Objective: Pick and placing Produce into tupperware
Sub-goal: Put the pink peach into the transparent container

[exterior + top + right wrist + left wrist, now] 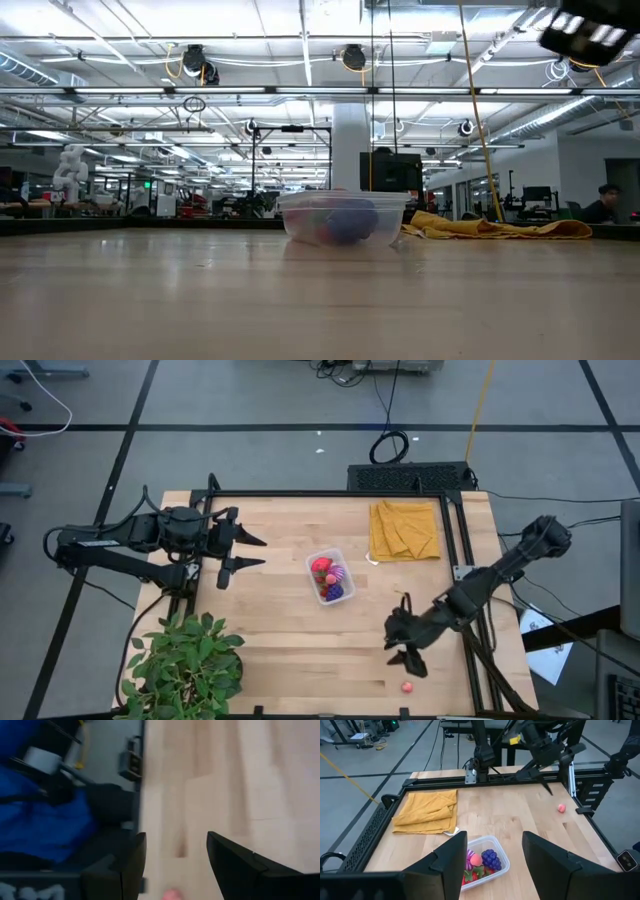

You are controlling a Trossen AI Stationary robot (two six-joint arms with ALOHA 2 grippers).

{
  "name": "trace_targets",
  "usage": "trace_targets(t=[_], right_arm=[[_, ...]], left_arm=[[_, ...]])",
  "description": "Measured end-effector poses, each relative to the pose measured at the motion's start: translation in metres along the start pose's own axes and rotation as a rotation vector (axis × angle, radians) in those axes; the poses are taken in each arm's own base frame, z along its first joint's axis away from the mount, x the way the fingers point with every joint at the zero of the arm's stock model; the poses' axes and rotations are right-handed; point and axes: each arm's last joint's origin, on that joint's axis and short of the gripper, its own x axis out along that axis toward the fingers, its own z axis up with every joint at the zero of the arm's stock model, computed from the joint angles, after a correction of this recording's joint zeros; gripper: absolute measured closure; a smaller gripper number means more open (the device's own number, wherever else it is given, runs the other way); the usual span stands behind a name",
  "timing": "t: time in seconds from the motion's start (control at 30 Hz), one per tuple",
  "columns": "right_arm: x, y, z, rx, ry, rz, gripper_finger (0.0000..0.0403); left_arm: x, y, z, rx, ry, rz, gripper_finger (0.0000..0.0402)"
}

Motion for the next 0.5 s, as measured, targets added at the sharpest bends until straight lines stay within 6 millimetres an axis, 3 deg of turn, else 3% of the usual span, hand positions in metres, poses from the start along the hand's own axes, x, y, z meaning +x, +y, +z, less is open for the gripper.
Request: trace_targets(t=[0.23,0.5], right_arm=[[0.010,-0.006,-0.038,0.136,-0.003,0.167,0.0202],[0.008,-0.015,-0.043,0.246,-0.068,0.163,0.0202]], left_arm=[[0.000,0.000,0.000,-0.001,-0.001,0.000,0.0206],[0.000,0.000,0.000,-0.003,-0.002,0.000,0.0206]])
